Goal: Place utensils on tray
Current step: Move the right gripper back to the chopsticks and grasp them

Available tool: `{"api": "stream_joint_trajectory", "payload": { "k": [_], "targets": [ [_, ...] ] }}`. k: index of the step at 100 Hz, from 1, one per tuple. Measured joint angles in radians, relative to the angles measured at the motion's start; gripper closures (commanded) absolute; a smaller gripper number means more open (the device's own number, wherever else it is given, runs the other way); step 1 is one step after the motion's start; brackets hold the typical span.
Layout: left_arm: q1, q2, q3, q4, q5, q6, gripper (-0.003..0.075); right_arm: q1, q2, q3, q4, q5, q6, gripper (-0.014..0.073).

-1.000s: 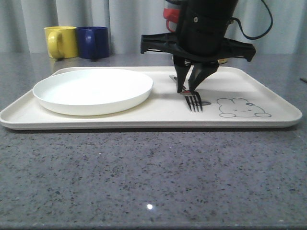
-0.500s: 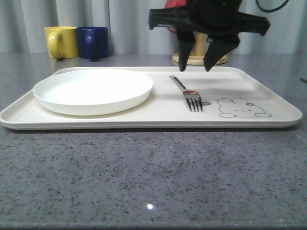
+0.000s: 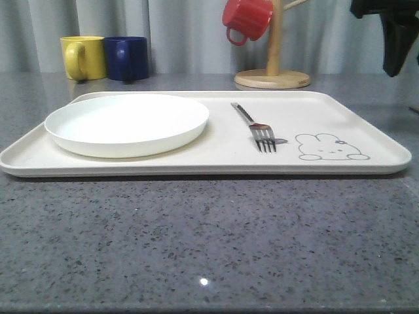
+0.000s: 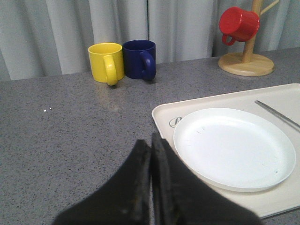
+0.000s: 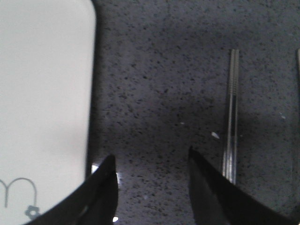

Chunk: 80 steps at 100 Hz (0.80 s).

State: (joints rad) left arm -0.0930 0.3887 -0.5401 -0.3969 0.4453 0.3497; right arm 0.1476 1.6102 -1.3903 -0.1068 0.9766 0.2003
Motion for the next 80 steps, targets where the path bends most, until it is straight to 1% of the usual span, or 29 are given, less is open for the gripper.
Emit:
{"api": "stream_joint_trajectory", "payload": {
  "k": [10,18,29,50,80],
  "targets": [
    [0.0,0.0,0.0,0.0,0.0,0.0,0.0739,-0.085,0.0,0.025,0.055,0.001,-0.078,0.023],
    [0.0,0.0,0.0,0.0,0.0,0.0,0.0739,-0.133,0.0,0.045,0.084,0.004,-0.124,0.023],
    [0.0,0.0,0.0,0.0,0.0,0.0,0.0739,-0.171,0.0,0.062,0.115,-0.006,-0.16,0.023],
    [0.0,0.0,0.0,0.0,0.0,0.0,0.0739,-0.19,0.012,0.067,0.13,-0.016,-0.188,0.023],
    [0.0,0.0,0.0,0.0,0.0,0.0,0.0739,-0.199,0.111,0.069,0.134,-0.016,-0.2,0.023]
  ]
}}
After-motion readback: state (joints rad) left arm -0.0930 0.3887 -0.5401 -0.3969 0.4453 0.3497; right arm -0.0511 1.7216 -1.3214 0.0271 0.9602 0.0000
